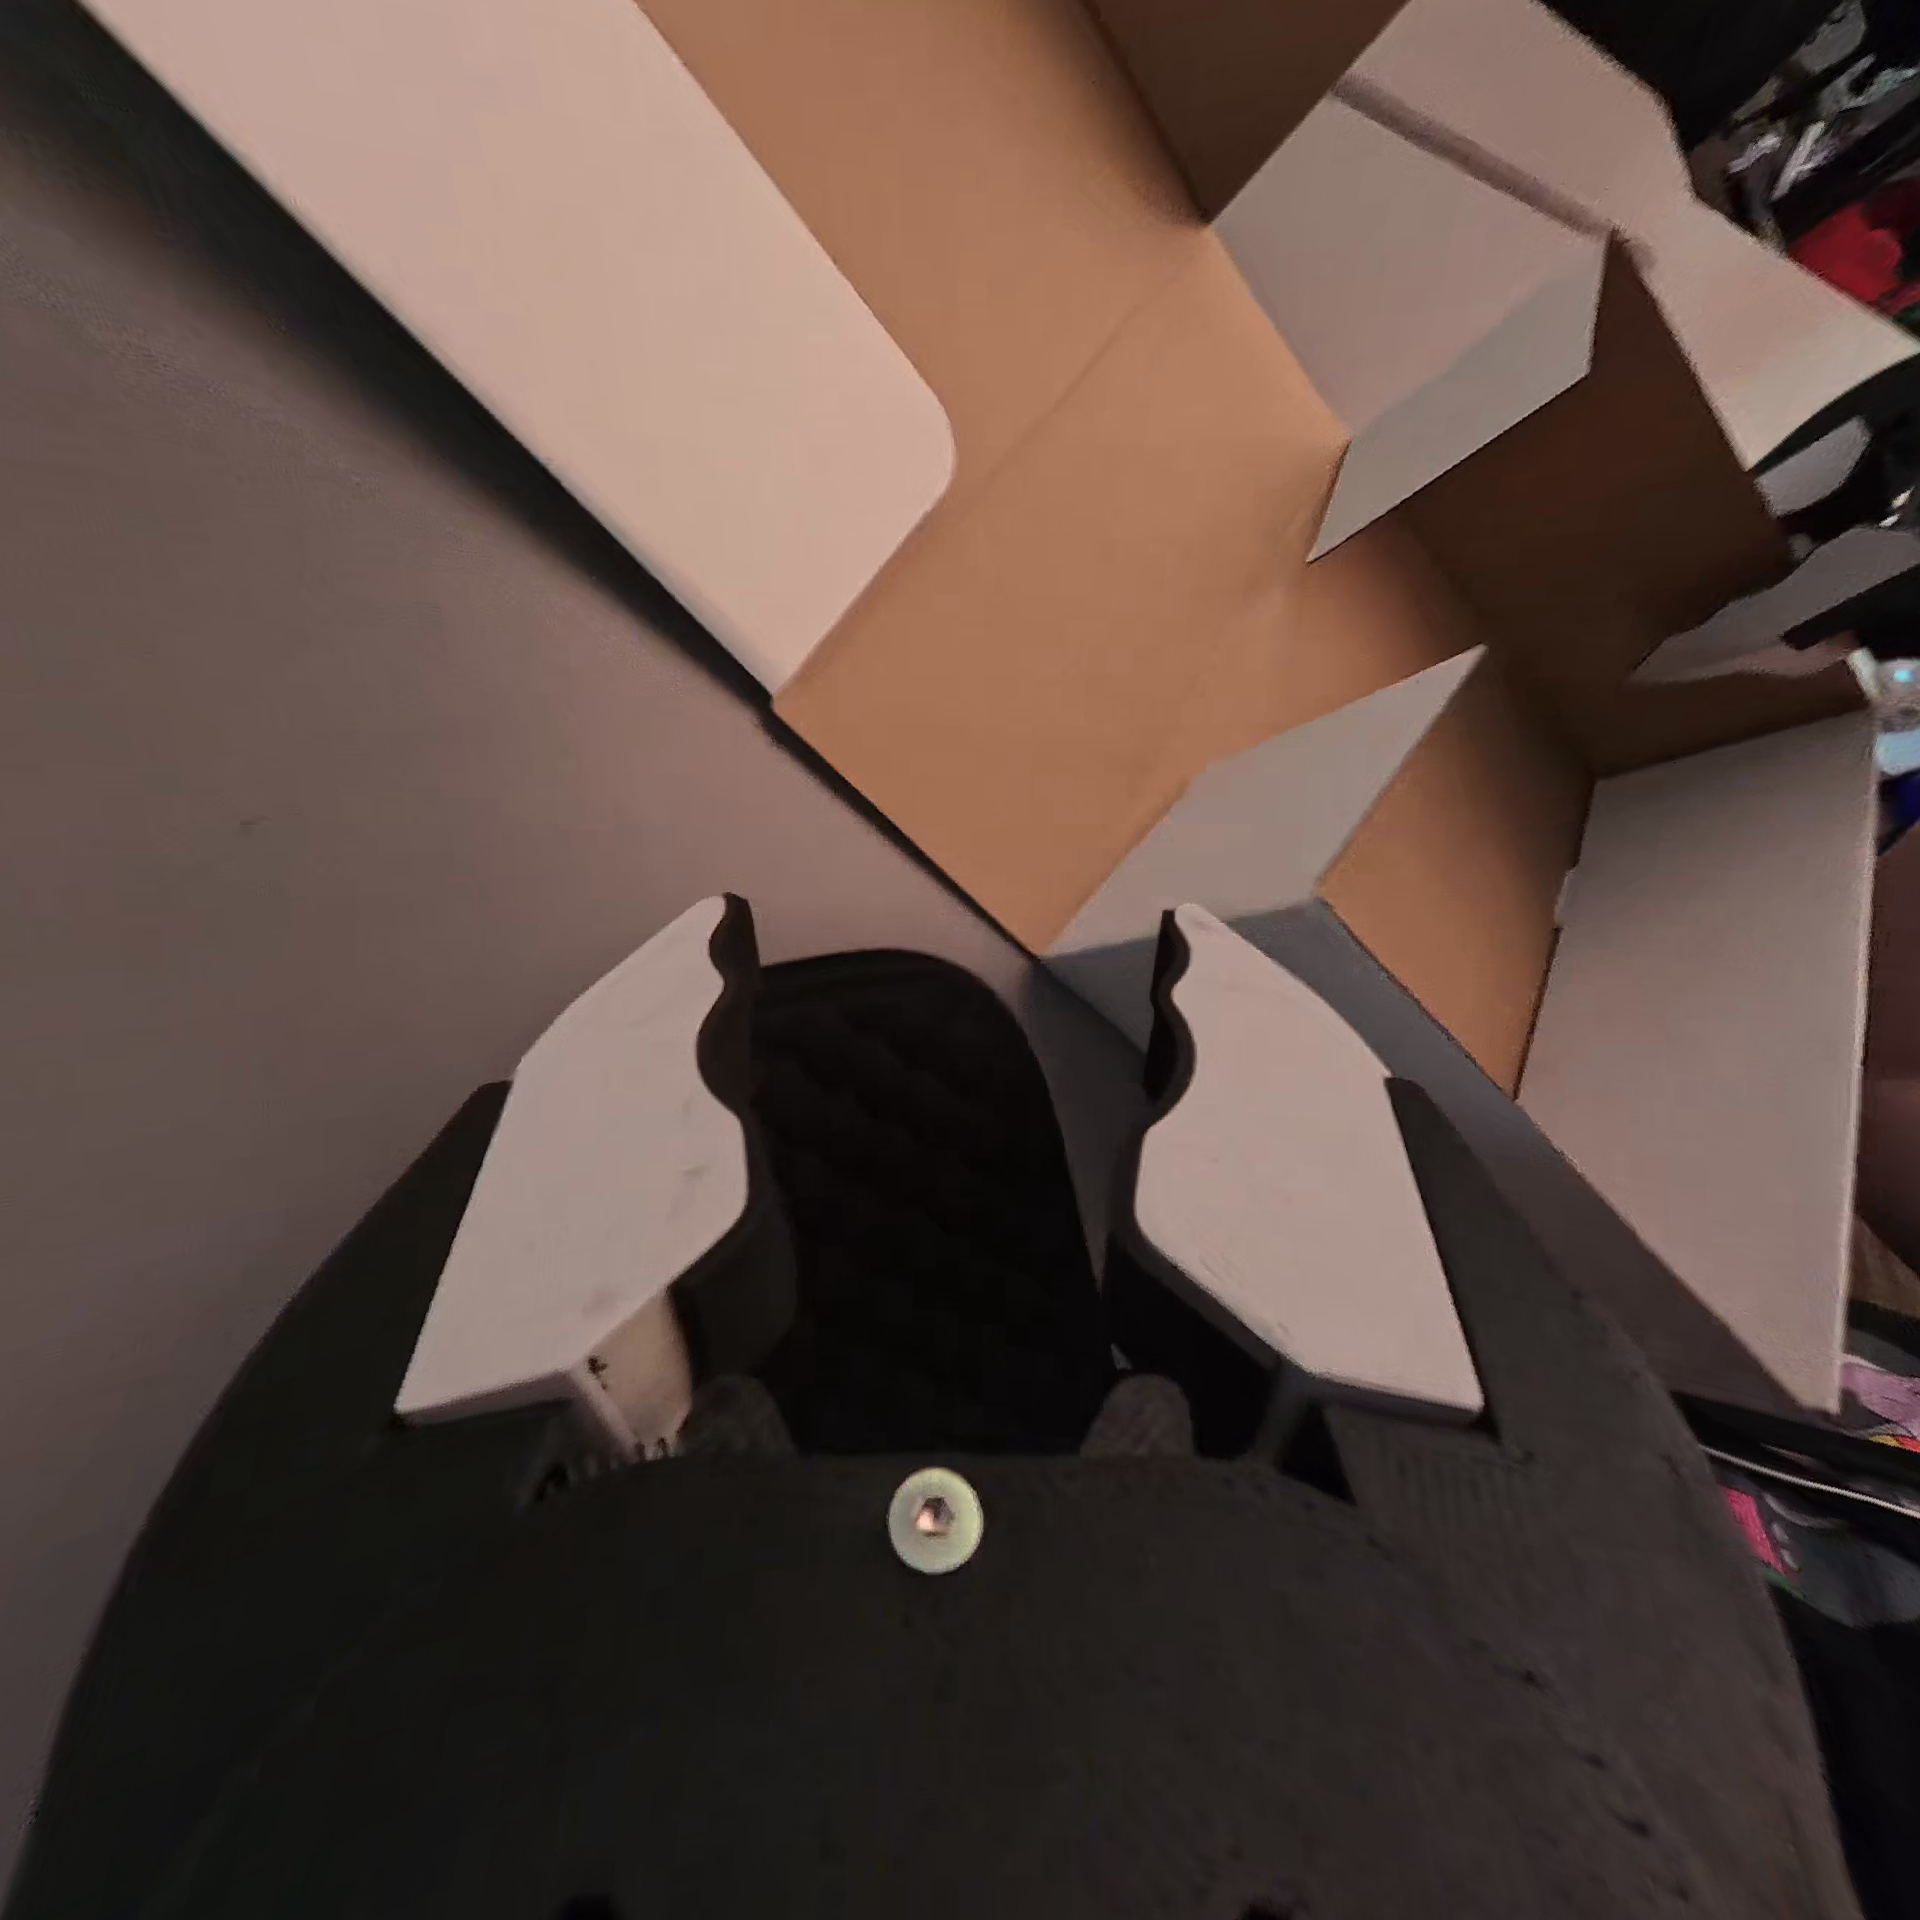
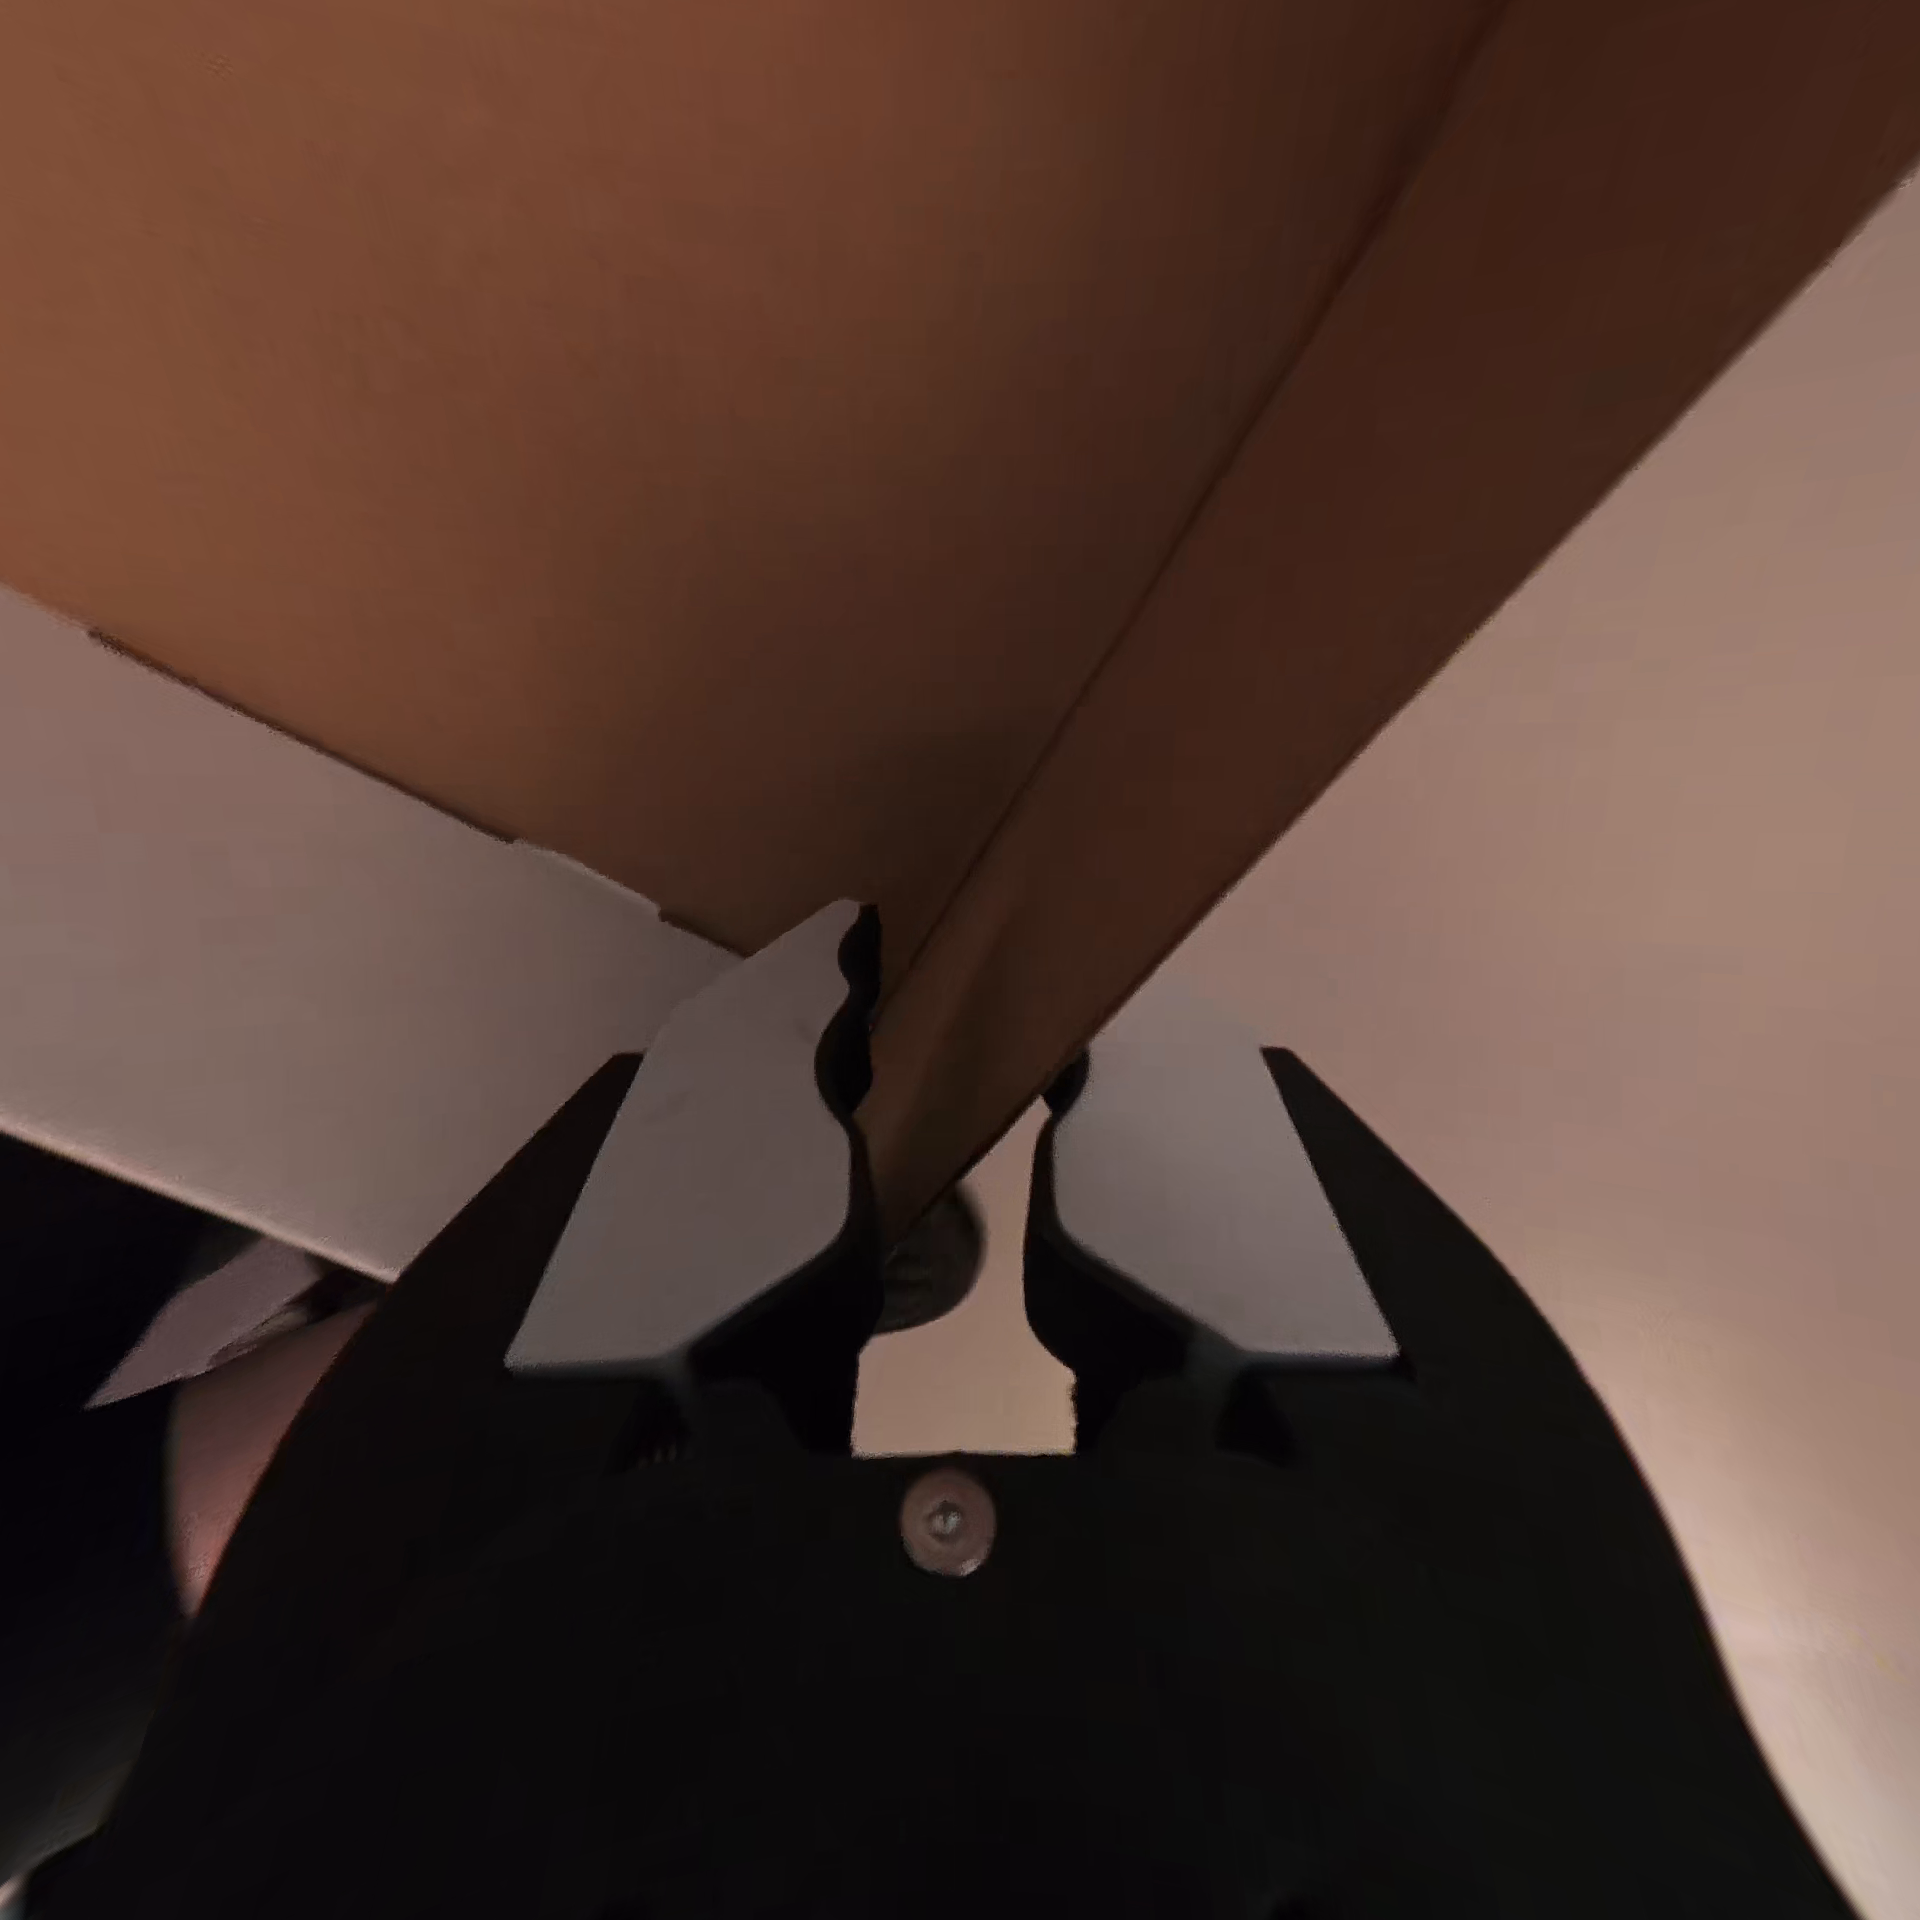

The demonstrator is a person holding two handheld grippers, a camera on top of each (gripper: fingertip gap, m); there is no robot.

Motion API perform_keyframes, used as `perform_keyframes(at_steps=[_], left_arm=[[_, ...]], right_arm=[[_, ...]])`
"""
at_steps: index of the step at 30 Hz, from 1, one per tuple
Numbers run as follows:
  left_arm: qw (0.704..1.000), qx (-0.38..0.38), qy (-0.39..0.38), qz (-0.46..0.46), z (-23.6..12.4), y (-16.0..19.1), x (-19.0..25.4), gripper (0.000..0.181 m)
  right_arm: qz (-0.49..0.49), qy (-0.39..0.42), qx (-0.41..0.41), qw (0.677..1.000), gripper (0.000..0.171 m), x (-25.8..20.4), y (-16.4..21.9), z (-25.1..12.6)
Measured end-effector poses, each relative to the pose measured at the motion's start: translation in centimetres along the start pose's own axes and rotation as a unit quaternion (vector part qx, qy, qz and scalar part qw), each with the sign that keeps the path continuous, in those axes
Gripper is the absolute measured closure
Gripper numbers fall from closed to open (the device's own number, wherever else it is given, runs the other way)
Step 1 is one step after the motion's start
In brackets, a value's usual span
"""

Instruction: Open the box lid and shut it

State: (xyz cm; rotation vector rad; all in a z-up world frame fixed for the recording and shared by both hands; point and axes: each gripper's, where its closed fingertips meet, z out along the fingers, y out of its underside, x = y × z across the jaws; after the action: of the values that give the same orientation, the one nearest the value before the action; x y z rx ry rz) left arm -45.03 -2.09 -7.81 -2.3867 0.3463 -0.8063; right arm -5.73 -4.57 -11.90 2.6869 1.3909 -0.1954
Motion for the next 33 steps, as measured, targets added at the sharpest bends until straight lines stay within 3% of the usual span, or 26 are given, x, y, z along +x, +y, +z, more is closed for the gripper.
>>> perform_keyframes(at_steps=[9,13,16,18,22,25,29,31,33], left_arm=[[0.997,0.018,0.058,0.051,1.5,-3.7,1.6,0.108],[0.997,0.026,0.031,0.065,1.7,-7.3,0.0,0.104],[0.996,0.022,0.027,0.076,2.9,-10.3,-0.4,0.102],[0.996,-0.007,0.002,0.094,4.5,-11.6,-0.9,0.086],[0.993,-0.040,-0.037,0.108,8.2,-14.2,-3.4,0.075],[0.996,-0.063,0.006,0.060,11.1,-14.9,-4.7,0.076],[0.997,-0.076,0.020,0.027,14.3,-15.3,-6.3,0.075],[0.995,-0.088,-0.012,0.042,15.5,-15.3,-7.2,0.074],[0.994,-0.098,-0.018,0.040,16.6,-15.4,-7.2,0.071]], right_arm=[[0.100,-0.115,-0.009,0.988,0.125,-7.7,1.2,0.7],[0.135,-0.155,0.011,0.979,0.109,-8.5,2.3,-0.5],[0.163,-0.178,0.023,0.970,0.106,-8.2,3.0,-1.8],[0.172,-0.198,0.044,0.964,0.106,-7.8,3.3,-3.0],[0.188,-0.213,0.133,0.950,0.110,-5.8,3.8,-5.8],[0.177,-0.227,0.245,0.926,0.115,-2.4,3.2,-7.9],[0.159,-0.149,0.452,0.865,0.118,7.5,-3.1,-10.4],[0.088,-0.123,0.533,0.833,0.119,9.0,-7.2,-12.3],[0.078,-0.108,0.566,0.814,0.131,10.4,-10.8,-13.9]])
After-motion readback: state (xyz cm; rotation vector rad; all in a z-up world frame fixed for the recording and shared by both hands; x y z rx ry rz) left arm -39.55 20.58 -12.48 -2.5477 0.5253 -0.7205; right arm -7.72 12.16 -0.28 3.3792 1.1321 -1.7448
